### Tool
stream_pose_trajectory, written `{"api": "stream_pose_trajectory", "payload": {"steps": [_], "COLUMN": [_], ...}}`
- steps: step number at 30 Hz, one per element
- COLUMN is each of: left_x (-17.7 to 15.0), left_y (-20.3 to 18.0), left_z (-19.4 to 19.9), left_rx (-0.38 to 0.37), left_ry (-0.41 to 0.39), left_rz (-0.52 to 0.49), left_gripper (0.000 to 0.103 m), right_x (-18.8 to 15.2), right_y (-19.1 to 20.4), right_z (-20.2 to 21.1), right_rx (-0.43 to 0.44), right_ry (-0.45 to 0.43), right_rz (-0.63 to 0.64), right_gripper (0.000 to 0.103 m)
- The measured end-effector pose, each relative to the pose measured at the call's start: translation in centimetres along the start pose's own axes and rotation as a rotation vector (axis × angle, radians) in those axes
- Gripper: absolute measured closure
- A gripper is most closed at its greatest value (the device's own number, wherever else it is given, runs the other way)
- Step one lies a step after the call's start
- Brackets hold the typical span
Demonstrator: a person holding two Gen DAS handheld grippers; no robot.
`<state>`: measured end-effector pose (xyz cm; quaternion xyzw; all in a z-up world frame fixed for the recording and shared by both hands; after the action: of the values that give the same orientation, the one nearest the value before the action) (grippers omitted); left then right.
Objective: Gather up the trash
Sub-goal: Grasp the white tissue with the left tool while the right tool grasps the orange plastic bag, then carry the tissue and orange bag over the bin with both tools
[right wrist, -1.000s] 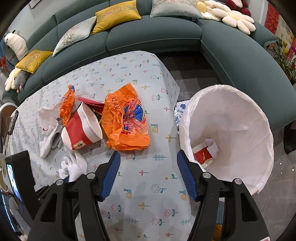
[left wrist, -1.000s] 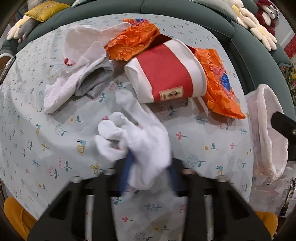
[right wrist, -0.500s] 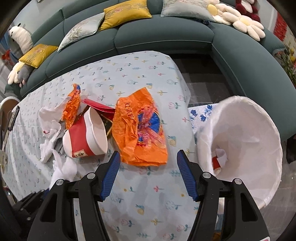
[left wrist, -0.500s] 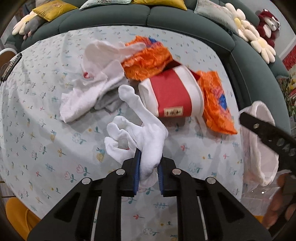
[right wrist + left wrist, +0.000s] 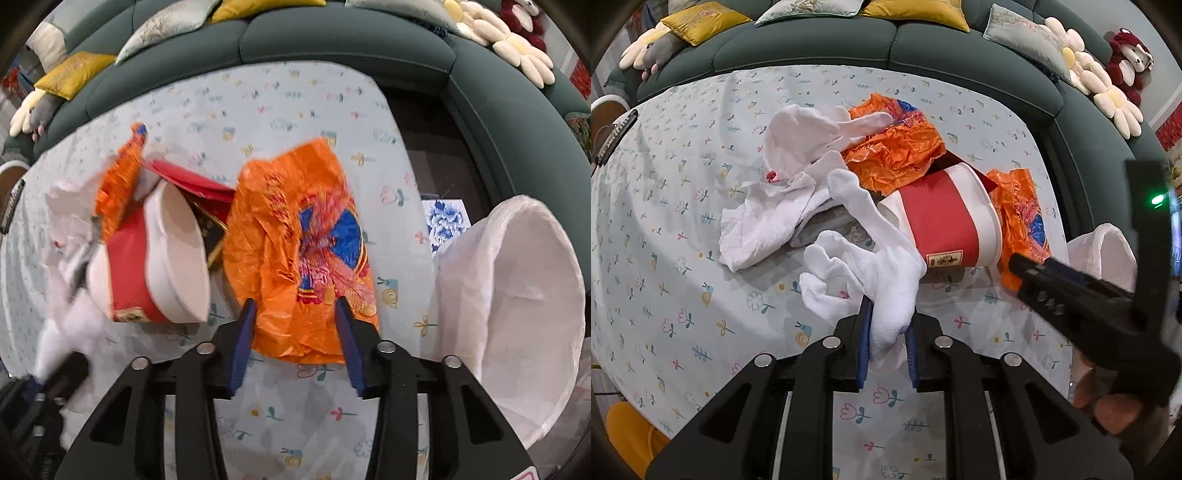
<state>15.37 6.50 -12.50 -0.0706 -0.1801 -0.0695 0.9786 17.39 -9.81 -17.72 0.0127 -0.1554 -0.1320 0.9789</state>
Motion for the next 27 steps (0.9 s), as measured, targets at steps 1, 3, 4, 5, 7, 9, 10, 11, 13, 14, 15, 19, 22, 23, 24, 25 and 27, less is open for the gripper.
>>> {"api": "stream_pose_trajectory", "payload": {"steps": [1,3,4,5,7,9,10,11,13,14,15,19,22,23,24,25,27], "left_x": [0.1,0.2,0.3,0.4,0.4,0.5,0.6,0.7,0.7,0.7,0.7,0.6,0.2,0.1,-0.1,-0.3,-0.6], "left_y": [-0.1,-0.2,-0.2,-0.4,-0.7,-1.2,-1.5,-2.0,-2.9,-3.6,-4.1,-7.1,-9.9,-11.0,-12.2,-13.5,-15.5], "left_z": [0.1,0.2,0.3,0.4,0.8,1.2,1.5,1.9,2.5,3.0,3.4,4.9,6.2,6.6,7.0,7.4,7.9], "left_rx": [0.001,0.001,0.002,0.003,0.001,-0.004,-0.005,-0.007,-0.018,-0.022,-0.026,-0.052,-0.076,-0.085,-0.096,-0.107,-0.130], "left_ry": [-0.002,-0.006,-0.008,-0.011,-0.016,-0.022,-0.028,-0.035,-0.045,-0.055,-0.062,-0.084,-0.104,-0.110,-0.115,-0.118,-0.120], "left_rz": [-0.003,-0.007,-0.010,-0.014,-0.017,-0.021,-0.028,-0.036,-0.049,-0.061,-0.070,-0.111,-0.160,-0.179,-0.201,-0.224,-0.261], "left_gripper": [0.087,0.087,0.087,0.087,0.087,0.087,0.087,0.087,0.087,0.087,0.087,0.087,0.087,0.087,0.087,0.087,0.087], "right_x": [-0.1,-0.3,-0.4,-0.4,-0.4,-0.3,-0.2,-0.1,0.1,0.0,0.2,-0.2,-0.6,-0.8,-0.9,-1.4,-2.1], "right_y": [-0.1,-0.4,-0.5,-0.7,-1.2,-1.9,-2.5,-2.9,-3.7,-4.2,-4.5,-6.9,-9.0,-9.9,-10.5,-11.4,-13.1], "right_z": [-0.3,-0.4,-0.1,0.4,1.3,2.7,3.6,4.2,6.1,7.0,7.9,11.8,14.2,15.1,15.5,16.3,17.4], "right_rx": [0.006,0.024,0.028,0.031,0.042,0.049,0.057,0.061,0.069,0.072,0.073,0.082,0.082,0.077,0.074,0.067,0.055], "right_ry": [0.008,0.011,0.000,-0.008,-0.023,-0.052,-0.069,-0.079,-0.113,-0.129,-0.144,-0.211,-0.252,-0.266,-0.272,-0.284,-0.302], "right_rz": [-0.002,-0.010,-0.012,-0.013,-0.020,-0.036,-0.048,-0.055,-0.070,-0.074,-0.078,-0.107,-0.134,-0.143,-0.147,-0.158,-0.177], "right_gripper": [0.081,0.088,0.088,0.088,0.088,0.088,0.088,0.088,0.088,0.088,0.088,0.088,0.088,0.088,0.088,0.088,0.088]}}
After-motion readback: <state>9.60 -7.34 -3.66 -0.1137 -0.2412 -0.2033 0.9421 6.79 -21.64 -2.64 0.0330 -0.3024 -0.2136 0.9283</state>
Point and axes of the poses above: each gripper's, at about its wrist camera, not at the fingertips, and z roughly against the way its jaws point, y to its left, x to its top, the point moved 4 cm from there along -z, roughly the way its jaws point, and after that the axes turned 3 degrees about -z, right-handed, at the moved point
